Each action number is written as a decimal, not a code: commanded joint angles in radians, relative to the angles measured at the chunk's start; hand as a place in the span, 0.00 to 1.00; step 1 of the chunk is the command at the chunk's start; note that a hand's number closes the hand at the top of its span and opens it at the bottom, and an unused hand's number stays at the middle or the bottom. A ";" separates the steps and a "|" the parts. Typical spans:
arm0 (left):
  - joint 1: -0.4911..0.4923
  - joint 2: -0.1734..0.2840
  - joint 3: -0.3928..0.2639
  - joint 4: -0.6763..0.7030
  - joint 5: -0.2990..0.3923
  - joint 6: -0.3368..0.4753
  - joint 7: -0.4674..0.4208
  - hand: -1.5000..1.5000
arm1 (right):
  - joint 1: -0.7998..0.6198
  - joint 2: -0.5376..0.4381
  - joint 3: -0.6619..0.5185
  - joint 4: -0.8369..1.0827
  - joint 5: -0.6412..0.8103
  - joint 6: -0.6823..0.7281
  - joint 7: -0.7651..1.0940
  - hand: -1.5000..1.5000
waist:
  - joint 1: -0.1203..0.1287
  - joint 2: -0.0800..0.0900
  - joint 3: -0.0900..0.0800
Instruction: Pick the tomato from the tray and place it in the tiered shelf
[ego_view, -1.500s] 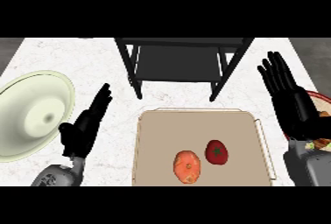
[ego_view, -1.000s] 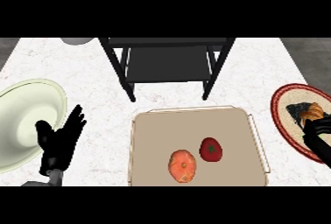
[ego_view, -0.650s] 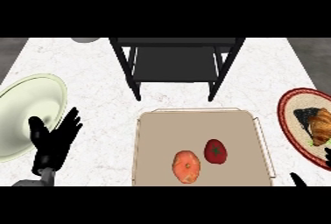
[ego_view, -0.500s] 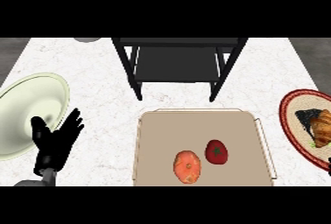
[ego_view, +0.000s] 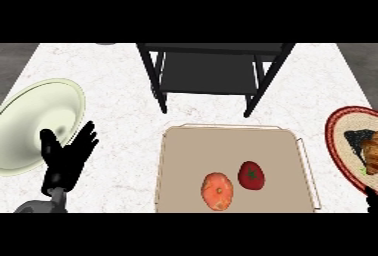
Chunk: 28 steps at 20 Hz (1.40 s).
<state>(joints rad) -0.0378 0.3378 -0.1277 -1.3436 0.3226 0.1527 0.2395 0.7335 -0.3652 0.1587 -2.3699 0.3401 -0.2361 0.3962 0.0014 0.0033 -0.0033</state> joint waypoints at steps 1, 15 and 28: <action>0.005 -0.022 -0.017 -0.008 -0.020 0.001 -0.019 0.50 | -0.097 -0.008 0.070 -0.069 0.179 0.021 0.302 0.00 | 0.023 0.005 0.000; -0.046 0.018 0.040 0.013 0.012 -0.052 0.046 0.50 | -0.637 0.148 0.274 0.216 0.513 0.158 0.903 0.00 | 0.021 0.000 0.001; 0.001 -0.034 0.031 0.032 -0.029 -0.038 0.002 0.50 | -0.749 0.358 0.285 0.436 0.700 0.301 0.982 0.00 | 0.006 -0.004 0.002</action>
<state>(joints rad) -0.0670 0.3104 -0.0948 -1.2981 0.2960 0.1163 0.2375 0.0373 -0.0613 0.4508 -1.9640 0.9806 -0.0214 1.1805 0.0084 0.0008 -0.0012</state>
